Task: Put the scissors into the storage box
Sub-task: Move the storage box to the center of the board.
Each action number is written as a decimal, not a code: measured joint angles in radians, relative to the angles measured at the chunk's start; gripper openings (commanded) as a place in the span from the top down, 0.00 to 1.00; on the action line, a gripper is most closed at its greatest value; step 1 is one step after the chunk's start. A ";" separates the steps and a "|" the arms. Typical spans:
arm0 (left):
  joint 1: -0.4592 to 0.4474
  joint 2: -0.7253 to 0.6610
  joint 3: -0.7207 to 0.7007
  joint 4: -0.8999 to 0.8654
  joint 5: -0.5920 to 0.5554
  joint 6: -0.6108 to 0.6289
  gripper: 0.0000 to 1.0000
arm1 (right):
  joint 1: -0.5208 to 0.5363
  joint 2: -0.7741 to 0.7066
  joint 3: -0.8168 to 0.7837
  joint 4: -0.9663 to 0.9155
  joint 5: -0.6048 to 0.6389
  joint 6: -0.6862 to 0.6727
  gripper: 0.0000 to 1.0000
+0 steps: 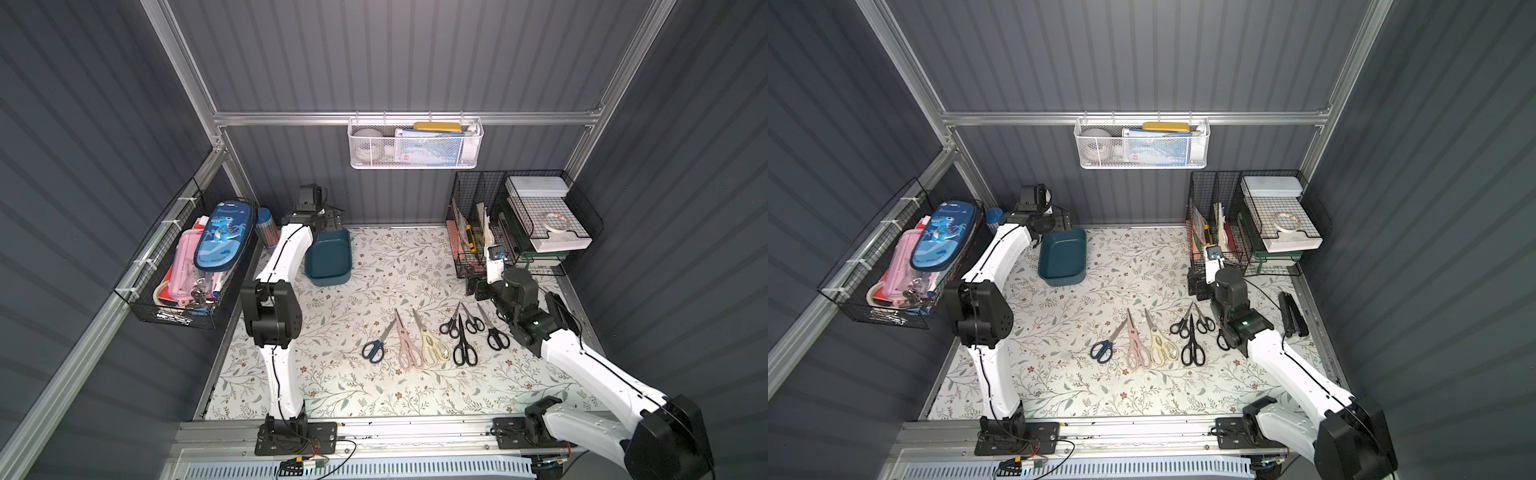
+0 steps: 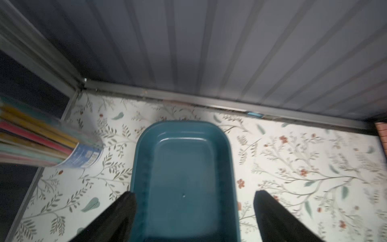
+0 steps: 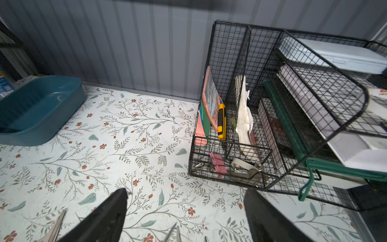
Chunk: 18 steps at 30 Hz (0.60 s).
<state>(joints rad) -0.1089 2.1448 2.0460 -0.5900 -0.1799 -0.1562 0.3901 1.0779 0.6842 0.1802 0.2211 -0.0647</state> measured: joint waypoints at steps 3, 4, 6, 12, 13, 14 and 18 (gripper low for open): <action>0.035 0.075 0.043 -0.088 -0.016 -0.017 0.11 | 0.003 -0.025 -0.029 -0.011 0.003 -0.001 0.09; 0.049 0.092 0.048 -0.108 -0.024 -0.021 0.11 | 0.004 -0.027 -0.039 -0.014 0.006 0.000 0.09; 0.073 0.108 0.045 -0.132 -0.031 -0.025 0.16 | 0.004 -0.029 -0.053 -0.023 0.012 0.000 0.09; 0.126 0.121 0.024 -0.137 -0.035 -0.018 0.23 | 0.004 -0.022 -0.074 -0.032 0.018 0.005 0.11; 0.127 0.127 0.024 -0.137 -0.034 -0.015 0.24 | 0.004 -0.018 -0.074 -0.032 0.019 0.007 0.11; 0.127 0.133 0.021 -0.136 -0.034 -0.012 0.24 | 0.004 -0.014 -0.076 -0.031 0.019 0.009 0.11; 0.120 0.148 -0.039 -0.118 -0.031 0.004 0.29 | 0.004 0.009 -0.079 -0.031 0.019 0.022 0.12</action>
<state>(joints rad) 0.0113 2.2932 2.0075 -0.7082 -0.2104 -0.1524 0.3939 1.0866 0.6052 0.1490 0.2398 -0.0425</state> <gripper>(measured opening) 0.741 0.886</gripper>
